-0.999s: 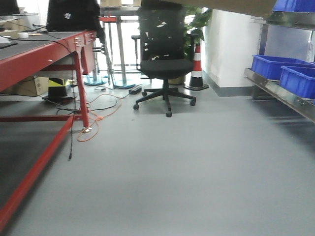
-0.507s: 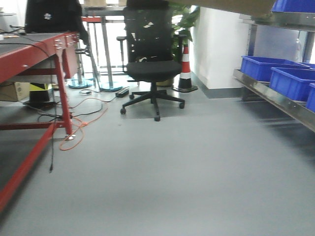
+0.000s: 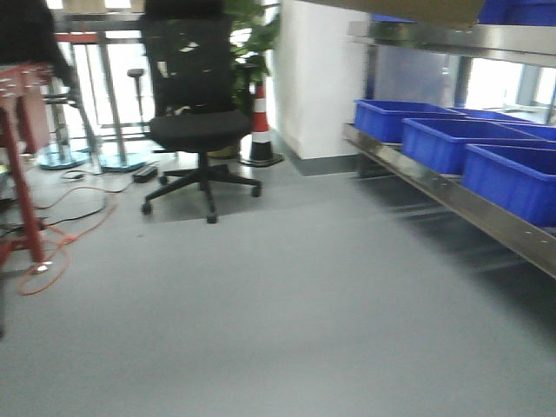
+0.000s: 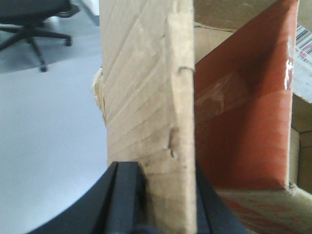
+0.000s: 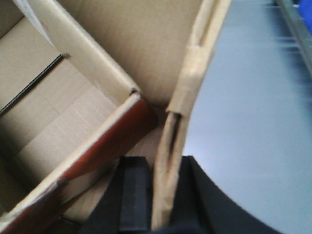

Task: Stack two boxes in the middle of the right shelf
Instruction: 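Hold the boxes with both grippers while driving toward the steel shelf, then align the held boxes with the middle shelf level of the rack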

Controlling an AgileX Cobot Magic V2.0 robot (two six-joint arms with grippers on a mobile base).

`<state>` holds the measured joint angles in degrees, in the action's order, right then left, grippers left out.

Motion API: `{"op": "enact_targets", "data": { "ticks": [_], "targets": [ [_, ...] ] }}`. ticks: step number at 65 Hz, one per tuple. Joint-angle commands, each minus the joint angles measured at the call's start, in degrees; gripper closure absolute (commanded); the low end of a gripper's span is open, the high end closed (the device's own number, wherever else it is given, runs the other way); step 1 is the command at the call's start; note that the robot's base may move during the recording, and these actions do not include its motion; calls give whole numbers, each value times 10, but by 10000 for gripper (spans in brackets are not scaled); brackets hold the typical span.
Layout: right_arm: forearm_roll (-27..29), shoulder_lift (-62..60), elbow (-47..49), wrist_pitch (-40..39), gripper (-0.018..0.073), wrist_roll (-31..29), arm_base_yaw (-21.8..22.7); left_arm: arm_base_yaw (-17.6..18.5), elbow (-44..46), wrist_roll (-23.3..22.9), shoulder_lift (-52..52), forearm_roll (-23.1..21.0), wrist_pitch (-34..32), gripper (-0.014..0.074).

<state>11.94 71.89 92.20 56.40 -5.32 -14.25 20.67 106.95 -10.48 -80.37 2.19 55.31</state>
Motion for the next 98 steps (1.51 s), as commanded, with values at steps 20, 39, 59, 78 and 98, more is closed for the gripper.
{"op": "enact_targets", "data": {
  "ticks": [20, 39, 59, 78, 98],
  "targets": [
    [-6, -4, 4, 1, 713, -12, 3, 0, 10, -3, 11, -14, -69, 707],
    [-6, -4, 4, 1, 713, -12, 3, 0, 10, -3, 11, -14, -69, 707],
    [-6, -4, 4, 1, 713, -12, 3, 0, 10, -3, 11, -14, -69, 707],
    [-6, -4, 4, 1, 713, -12, 3, 0, 10, -3, 11, -14, -69, 707],
    [-6, -4, 4, 1, 713, -12, 3, 0, 10, -3, 11, -14, -69, 707]
  ]
}}
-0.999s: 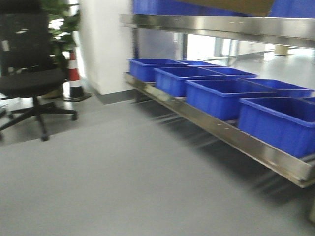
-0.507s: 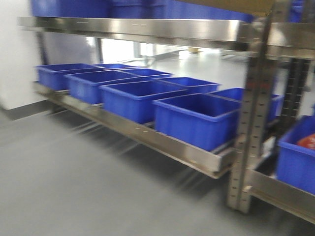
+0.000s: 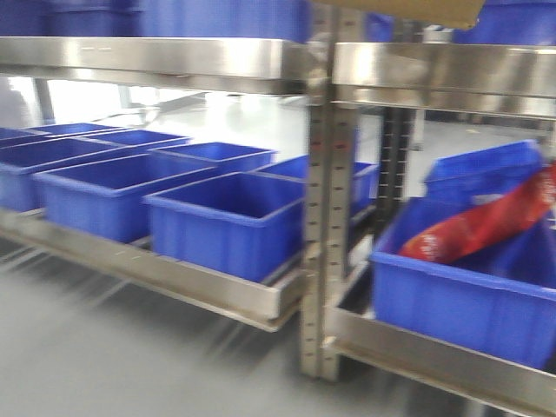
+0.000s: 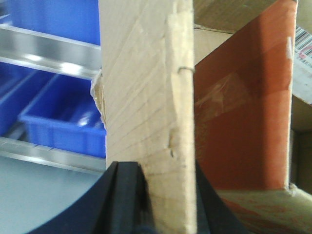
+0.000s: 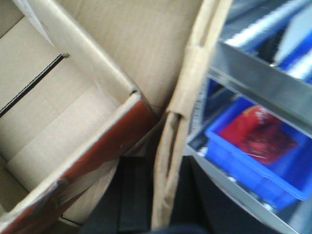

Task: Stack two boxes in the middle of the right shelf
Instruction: 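Align the held boxes with the middle shelf level of the rack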

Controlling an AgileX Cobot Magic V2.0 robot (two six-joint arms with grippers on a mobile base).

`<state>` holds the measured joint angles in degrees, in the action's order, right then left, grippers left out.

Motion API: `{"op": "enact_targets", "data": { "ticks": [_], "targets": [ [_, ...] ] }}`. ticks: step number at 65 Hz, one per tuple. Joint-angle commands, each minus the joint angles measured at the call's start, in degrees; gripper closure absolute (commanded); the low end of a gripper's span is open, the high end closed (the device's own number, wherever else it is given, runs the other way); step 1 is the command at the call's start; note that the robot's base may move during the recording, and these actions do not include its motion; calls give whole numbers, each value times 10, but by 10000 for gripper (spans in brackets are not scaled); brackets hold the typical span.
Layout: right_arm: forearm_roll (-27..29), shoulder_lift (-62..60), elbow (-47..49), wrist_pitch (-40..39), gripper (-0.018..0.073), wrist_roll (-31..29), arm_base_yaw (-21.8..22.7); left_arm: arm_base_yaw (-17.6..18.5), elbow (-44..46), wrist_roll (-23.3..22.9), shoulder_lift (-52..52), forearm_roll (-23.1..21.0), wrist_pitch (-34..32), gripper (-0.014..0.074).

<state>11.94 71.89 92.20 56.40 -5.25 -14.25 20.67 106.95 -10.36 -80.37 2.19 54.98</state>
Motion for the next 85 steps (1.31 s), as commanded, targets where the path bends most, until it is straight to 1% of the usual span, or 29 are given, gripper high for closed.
{"op": "enact_targets", "data": {
  "ticks": [1, 85],
  "targets": [
    [-6, -4, 4, 1, 713, -13, 3, 0, 10, -4, 11, -14, -65, 707],
    [-6, -4, 4, 1, 713, -13, 3, 0, 10, -4, 11, -14, -65, 707]
  ]
}}
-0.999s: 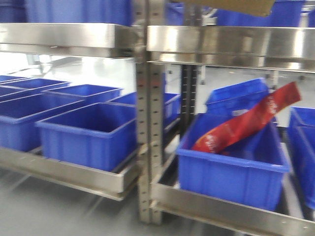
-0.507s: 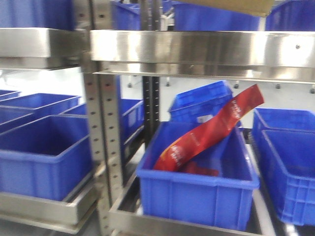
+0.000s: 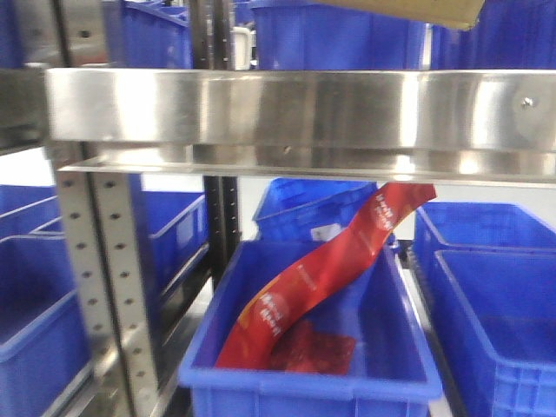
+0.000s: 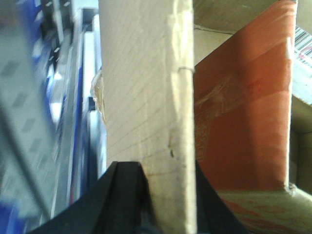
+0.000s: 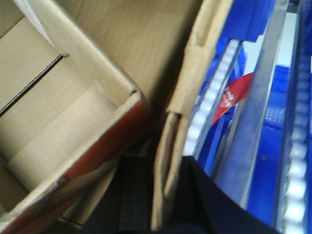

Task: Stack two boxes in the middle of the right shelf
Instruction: 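Align the held boxes with the middle shelf level of the rack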

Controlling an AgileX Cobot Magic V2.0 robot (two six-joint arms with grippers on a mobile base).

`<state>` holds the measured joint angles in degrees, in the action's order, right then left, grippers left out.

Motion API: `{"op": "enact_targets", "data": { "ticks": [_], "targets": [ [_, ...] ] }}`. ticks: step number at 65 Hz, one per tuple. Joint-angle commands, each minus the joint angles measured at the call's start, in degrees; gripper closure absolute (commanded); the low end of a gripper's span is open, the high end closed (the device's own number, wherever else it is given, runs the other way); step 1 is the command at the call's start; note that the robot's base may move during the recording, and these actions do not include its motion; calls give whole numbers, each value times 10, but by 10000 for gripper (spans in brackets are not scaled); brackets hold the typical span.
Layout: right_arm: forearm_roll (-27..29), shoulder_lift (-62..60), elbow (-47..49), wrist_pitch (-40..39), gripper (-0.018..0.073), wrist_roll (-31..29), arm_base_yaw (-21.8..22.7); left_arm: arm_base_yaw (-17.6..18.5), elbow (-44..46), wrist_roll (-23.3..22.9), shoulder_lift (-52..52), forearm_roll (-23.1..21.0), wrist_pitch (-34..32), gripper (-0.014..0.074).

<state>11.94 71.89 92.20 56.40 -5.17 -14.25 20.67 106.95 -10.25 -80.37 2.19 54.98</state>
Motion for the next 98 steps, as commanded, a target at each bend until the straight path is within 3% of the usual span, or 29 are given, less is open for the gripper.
{"op": "enact_targets", "data": {
  "ticks": [1, 98],
  "targets": [
    [-6, -4, 4, 1, 713, -14, 3, 0, 10, -5, 11, -14, -65, 707],
    [-6, -4, 4, 1, 713, -14, 3, 0, 10, -5, 11, -14, -67, 707]
  ]
}}
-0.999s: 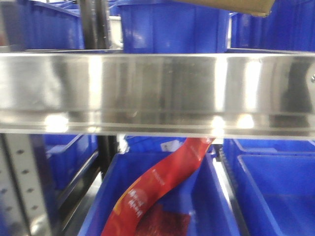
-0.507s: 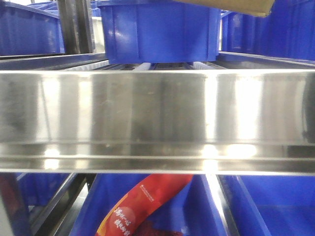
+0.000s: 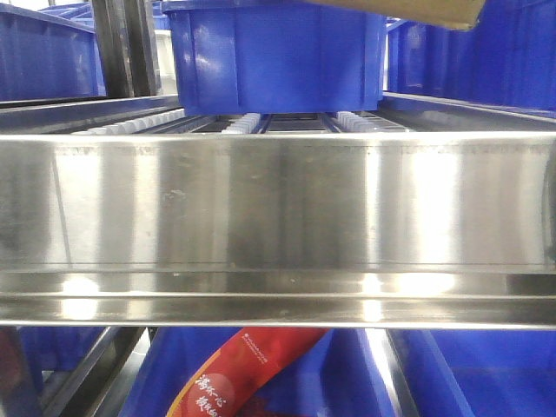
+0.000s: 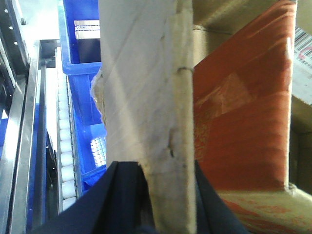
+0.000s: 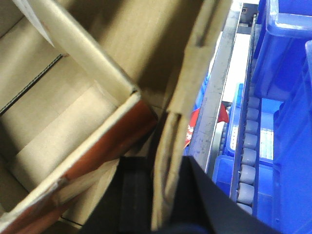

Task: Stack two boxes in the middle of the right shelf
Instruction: 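Align the held boxes with the middle shelf level of the rack, then lower the stacked boxes onto the middle shelf rollers with both grippers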

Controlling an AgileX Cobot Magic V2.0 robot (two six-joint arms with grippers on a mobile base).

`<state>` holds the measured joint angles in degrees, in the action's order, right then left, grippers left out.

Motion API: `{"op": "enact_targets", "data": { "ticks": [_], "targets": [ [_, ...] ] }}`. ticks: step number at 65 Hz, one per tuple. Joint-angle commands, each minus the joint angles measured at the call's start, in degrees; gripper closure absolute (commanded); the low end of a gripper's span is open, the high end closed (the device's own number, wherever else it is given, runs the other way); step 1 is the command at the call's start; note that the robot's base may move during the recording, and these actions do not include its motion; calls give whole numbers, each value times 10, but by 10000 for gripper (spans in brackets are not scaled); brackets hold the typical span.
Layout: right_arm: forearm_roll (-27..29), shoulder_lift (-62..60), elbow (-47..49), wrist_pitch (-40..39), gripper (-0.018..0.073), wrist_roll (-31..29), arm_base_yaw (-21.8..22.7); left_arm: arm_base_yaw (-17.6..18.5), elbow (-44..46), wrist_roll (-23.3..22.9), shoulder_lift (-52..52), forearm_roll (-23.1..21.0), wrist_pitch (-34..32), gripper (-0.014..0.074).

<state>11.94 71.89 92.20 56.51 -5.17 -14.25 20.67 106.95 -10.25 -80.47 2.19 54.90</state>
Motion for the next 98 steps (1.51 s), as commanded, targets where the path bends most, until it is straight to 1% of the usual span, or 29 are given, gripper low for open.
{"op": "enact_targets", "data": {
  "ticks": [1, 55, 63, 68, 72, 73, 77, 85, 90, 98],
  "targets": [
    [-6, -4, 4, 0, 713, -14, 3, 0, 10, -5, 12, -14, -66, 707],
    [-6, -4, 4, 0, 713, -14, 3, 0, 10, -5, 12, -14, -66, 707],
    [-6, -5, 4, -18, 713, -14, 3, 0, 10, -5, 12, -14, -64, 707],
    [-1, -5, 4, -22, 713, -14, 3, 0, 10, -5, 11, -9, -37, 707],
    [8, -2, 4, -17, 713, -14, 3, 0, 10, -5, 8, 1, 7, 707],
    [11, -1, 4, -15, 713, -14, 3, 0, 10, -5, 6, 5, 12, 707],
    [22, 9, 4, 5, 713, -14, 3, 0, 10, -5, -6, 28, 67, 707],
    [22, 38, 4, 38, 713, -14, 3, 0, -1, -5, -30, 59, 125, 707],
    [22, 57, 4, 55, 713, -14, 3, 0, -14, -5, -42, 68, 143, 707],
    [22, 87, 4, 62, 711, -14, 3, 0, -35, -5, -57, 76, 151, 707]
  ]
}}
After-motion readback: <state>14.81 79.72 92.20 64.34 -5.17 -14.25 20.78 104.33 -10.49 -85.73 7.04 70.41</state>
